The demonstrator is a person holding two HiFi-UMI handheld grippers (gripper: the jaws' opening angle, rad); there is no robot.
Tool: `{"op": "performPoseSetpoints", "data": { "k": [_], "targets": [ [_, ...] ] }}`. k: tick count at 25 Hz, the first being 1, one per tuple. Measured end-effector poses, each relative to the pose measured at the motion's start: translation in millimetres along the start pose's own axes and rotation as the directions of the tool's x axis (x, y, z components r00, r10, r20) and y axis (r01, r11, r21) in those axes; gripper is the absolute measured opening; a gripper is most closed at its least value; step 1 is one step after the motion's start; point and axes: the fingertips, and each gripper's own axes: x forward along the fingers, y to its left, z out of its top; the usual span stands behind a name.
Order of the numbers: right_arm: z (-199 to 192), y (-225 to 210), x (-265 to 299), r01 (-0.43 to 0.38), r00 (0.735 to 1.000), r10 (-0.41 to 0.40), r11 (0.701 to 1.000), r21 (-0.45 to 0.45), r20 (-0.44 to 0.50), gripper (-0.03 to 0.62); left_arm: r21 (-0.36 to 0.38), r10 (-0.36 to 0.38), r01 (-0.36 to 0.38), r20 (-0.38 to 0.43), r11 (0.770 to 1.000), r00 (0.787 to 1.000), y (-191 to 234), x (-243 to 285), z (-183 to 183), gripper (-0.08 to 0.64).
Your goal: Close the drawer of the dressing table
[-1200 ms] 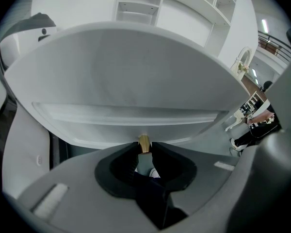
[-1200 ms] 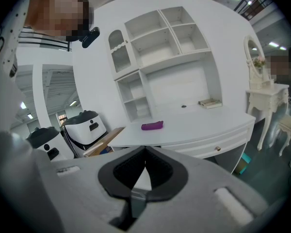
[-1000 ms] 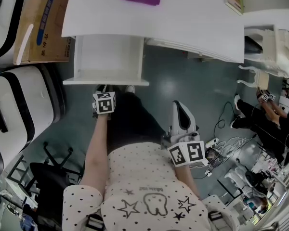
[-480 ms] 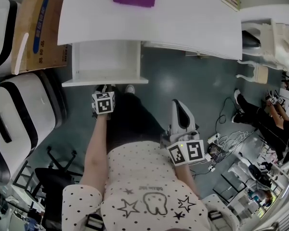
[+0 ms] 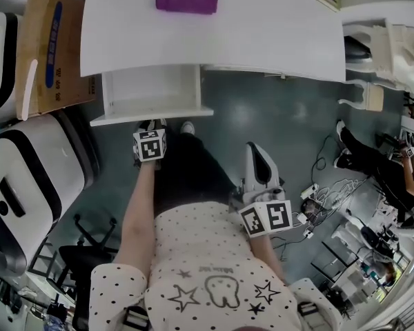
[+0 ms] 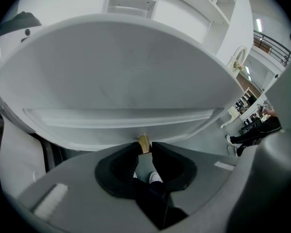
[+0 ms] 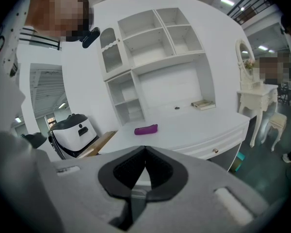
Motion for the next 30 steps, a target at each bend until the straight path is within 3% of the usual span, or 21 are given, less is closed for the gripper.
{"op": "performPoseSetpoints", "data": {
  "k": [11,30],
  "targets": [
    [-5,20,17,0.003,1.000,-0.003,1.000,0.008,-0.028,0.003,0.023,-0.055,0.056,-0.018,0.998,0.998,1,7,14,0.092],
    [-4,20,16,0.092,0.996,-0.091,0.996,0.021,-0.017,0.003,0.060,-0.099,0.099,-0.002,0.993,0.995,4,21,45,0.095]
  ]
}}
